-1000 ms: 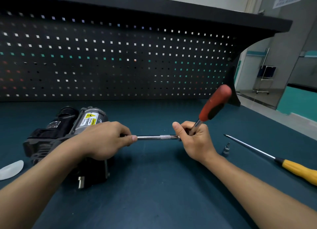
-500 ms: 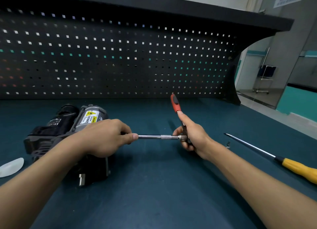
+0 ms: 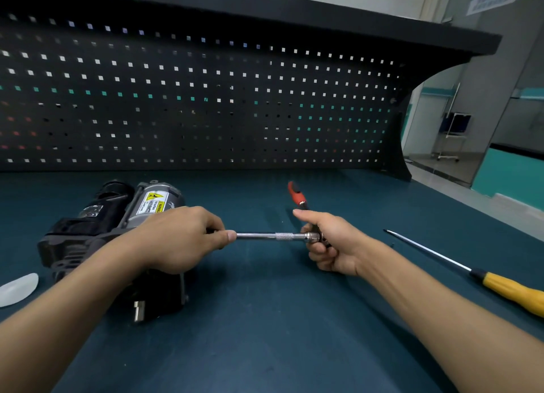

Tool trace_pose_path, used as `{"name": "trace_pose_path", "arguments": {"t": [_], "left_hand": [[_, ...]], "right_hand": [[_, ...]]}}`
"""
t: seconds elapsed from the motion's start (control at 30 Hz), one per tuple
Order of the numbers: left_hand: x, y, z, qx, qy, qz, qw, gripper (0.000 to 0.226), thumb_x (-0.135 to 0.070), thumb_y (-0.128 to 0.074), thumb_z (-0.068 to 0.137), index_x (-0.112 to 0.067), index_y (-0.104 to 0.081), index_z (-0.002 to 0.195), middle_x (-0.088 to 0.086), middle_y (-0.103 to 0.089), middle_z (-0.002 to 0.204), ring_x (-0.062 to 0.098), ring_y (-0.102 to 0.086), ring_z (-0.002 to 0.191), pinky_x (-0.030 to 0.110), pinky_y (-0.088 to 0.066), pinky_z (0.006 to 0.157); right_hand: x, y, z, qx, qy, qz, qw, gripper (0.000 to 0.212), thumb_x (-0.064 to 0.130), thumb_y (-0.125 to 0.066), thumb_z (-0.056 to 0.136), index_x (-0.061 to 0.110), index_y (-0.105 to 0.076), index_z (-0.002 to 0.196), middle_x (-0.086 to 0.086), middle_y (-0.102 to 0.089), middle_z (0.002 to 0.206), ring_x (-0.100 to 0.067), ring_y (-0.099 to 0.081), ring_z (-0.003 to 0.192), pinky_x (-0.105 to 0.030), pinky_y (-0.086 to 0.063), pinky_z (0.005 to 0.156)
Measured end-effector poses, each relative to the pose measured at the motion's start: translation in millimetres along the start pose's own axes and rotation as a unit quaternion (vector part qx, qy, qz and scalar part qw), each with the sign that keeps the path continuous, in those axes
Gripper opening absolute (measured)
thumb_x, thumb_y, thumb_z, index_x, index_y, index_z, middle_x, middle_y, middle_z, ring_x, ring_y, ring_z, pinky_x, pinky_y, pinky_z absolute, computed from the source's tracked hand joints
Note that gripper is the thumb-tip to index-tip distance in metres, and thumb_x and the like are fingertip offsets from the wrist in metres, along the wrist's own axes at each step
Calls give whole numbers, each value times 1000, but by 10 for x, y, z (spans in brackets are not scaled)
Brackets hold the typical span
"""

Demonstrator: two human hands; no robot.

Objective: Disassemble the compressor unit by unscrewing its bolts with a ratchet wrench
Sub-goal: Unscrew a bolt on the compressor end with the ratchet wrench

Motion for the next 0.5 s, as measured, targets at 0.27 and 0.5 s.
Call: {"name": "trace_pose_path", "arguments": {"t": [0.27,0.5], "left_hand": [[11,-15,-13,-14,-11,24,1000,36,-65,-43,93,-34,-60,84,-13,-61,75,4,-56,76,29,-41,65],[0,5,-10,-8,-23,24,999,33,-63,-40,95,-38,-57,82,-16,-58,72,2,-54,73,28,-38,63]], "right_hand": [[-87,-27,45,-97,230,-57,967,55,51,-73,84,26,-37,51,7,-38,48,-16,-38,44,-25,-31,45],[-104,-31,22,-151,370,-89,912,48,35,-78,86,19,-44,55,1,-44,49,-19,-43,48,-27,-39,49]]}}
Point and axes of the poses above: each hand's wrist, its own z-axis towards the middle knuckle, its own y-axis out of the back of the hand, x = y × z, the point moved 1 cm from there along z, towards the middle knuckle
